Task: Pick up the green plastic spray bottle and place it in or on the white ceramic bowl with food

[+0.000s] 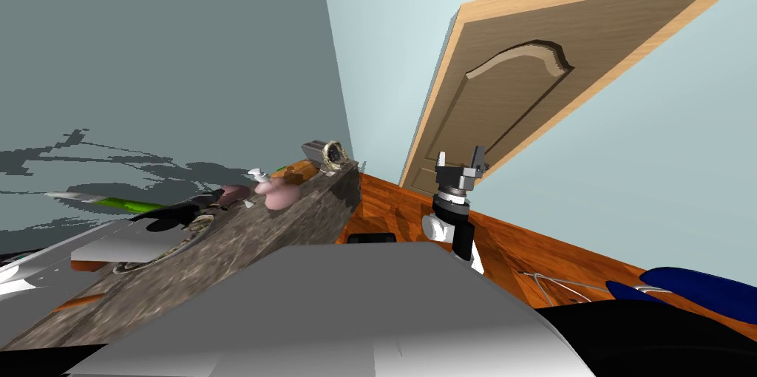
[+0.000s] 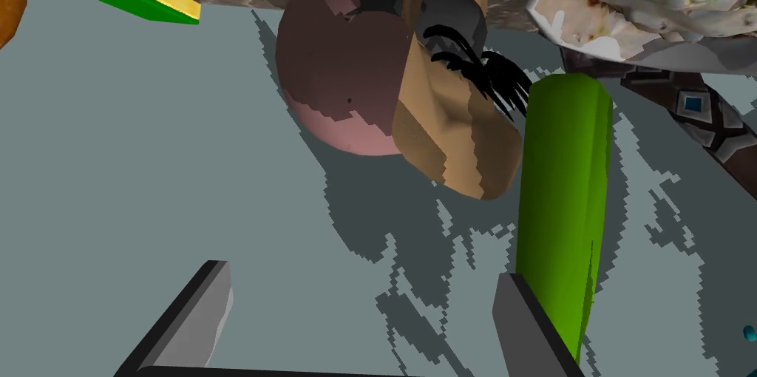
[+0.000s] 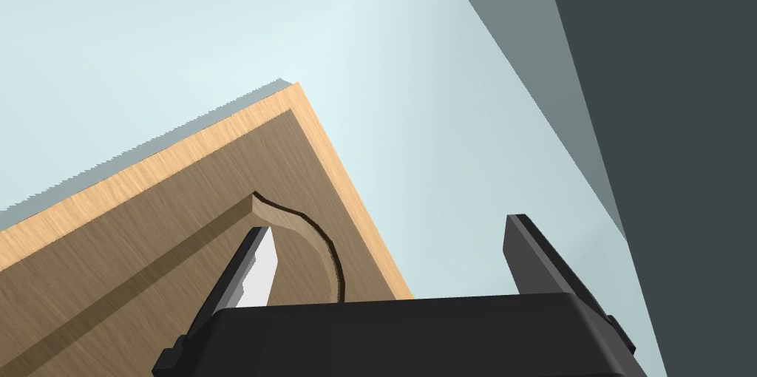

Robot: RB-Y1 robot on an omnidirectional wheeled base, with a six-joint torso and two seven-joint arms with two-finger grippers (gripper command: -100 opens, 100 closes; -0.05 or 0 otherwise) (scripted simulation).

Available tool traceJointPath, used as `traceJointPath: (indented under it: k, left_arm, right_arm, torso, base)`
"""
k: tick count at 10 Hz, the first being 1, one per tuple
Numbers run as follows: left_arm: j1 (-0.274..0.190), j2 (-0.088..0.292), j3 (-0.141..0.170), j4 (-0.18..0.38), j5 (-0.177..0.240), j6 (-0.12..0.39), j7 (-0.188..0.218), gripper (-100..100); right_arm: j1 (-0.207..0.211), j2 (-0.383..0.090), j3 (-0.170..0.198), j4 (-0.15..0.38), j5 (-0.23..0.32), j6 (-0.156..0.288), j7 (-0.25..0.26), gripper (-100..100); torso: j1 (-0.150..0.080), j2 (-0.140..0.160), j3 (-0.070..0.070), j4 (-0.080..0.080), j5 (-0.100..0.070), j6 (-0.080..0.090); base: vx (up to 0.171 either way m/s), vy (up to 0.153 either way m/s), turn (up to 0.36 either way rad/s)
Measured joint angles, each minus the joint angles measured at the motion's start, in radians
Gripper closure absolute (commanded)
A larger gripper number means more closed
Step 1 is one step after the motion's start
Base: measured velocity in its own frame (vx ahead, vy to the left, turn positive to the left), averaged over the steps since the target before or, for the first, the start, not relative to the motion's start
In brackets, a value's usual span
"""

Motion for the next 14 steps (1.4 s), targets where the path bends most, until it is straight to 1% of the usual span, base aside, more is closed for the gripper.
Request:
traceJointPath:
  k: [1,2,4,5,6,7,8,9,11,12,13,14]
  left_arm:
    - [-0.011,0.016,-0.023,0.030,0.000,-0.027,0.021,-100]
    - [-0.011,0.017,-0.029,0.053,-0.002,-0.040,0.030,-100]
    - [-0.013,0.027,-0.036,0.113,0.005,-0.050,0.033,-100]
    - [-0.001,0.029,-0.031,0.120,0.008,-0.037,0.035,-100]
    - [-0.015,0.033,-0.041,0.151,0.011,-0.039,0.034,-100]
    - [-0.040,0.062,-0.067,0.172,0.004,-0.057,0.056,-100]
    - [-0.061,0.085,-0.100,0.204,0.000,-0.085,0.085,-100]
    - [-0.067,0.093,-0.117,0.234,-0.002,-0.113,0.106,-100]
    - [-0.067,0.097,-0.123,0.288,-0.002,-0.149,0.118,-100]
    - [-0.054,0.091,-0.112,0.305,-0.008,-0.151,0.120,-100]
    - [-0.057,0.096,-0.117,0.328,-0.003,-0.150,0.120,-100]
    - [-0.095,0.118,-0.146,0.366,-0.013,-0.174,0.140,-100]
  right_arm:
    - [0.000,0.000,0.000,0.000,0.000,0.000,0.000,0]
    - [0.000,0.000,0.000,0.000,0.000,0.000,0.000,0]
    - [0.000,0.000,0.000,0.000,0.000,0.000,0.000,0]
    - [0.000,0.000,0.000,0.000,0.000,0.000,0.000,0]
    - [0.000,0.000,0.000,0.000,0.000,0.000,0.000,0]
    - [0.000,0.000,0.000,0.000,0.000,0.000,0.000,0]
    - [0.000,0.000,0.000,0.000,0.000,0.000,0.000,0]
    - [0.000,0.000,0.000,0.000,0.000,0.000,0.000,0]
    - [0.000,0.000,0.000,0.000,0.000,0.000,0.000,0]
    - [0.000,0.000,0.000,0.000,0.000,0.000,0.000,0]
    - [0.000,0.000,0.000,0.000,0.000,0.000,0.000,0]
    - [0.000,0.000,0.000,0.000,0.000,0.000,0.000,0]
  torso:
    - [0.002,-0.001,0.000,0.000,0.001,-0.001]
    - [0.005,-0.001,-0.001,0.000,0.001,-0.001]
    - [0.007,-0.001,-0.001,0.000,0.002,-0.001]
    - [0.007,-0.001,-0.001,0.000,0.002,-0.001]
    - [0.007,-0.001,-0.001,0.000,0.002,-0.001]
    - [0.001,-0.001,-0.001,0.000,0.001,0.001]
    - [0.000,0.000,0.000,0.000,0.000,0.000]
    - [0.002,0.000,0.000,0.000,0.001,-0.001]
    - [0.006,-0.001,0.000,0.000,0.001,-0.001]
    - [0.007,-0.001,0.000,0.000,0.002,-0.001]
    - [0.007,-0.001,-0.001,0.000,0.002,-0.001]
    - [0.002,-0.001,0.000,0.000,0.001,0.001]
  base:
    - [0.005,-0.013,0.019]
    - [0.006,0.006,0.003]
    - [0.002,0.008,-0.003]
    - [0.000,0.000,0.000]
    - [-0.021,-0.089,-0.177]
    - [-0.028,-0.097,-0.122]
    - [-0.015,-0.050,0.008]
    - [-0.003,-0.017,0.021]
    - [0.001,0.004,-0.002]
    - [0.001,0.007,0.003]
    - [-0.027,-0.084,-0.179]
    - [-0.023,-0.102,-0.122]
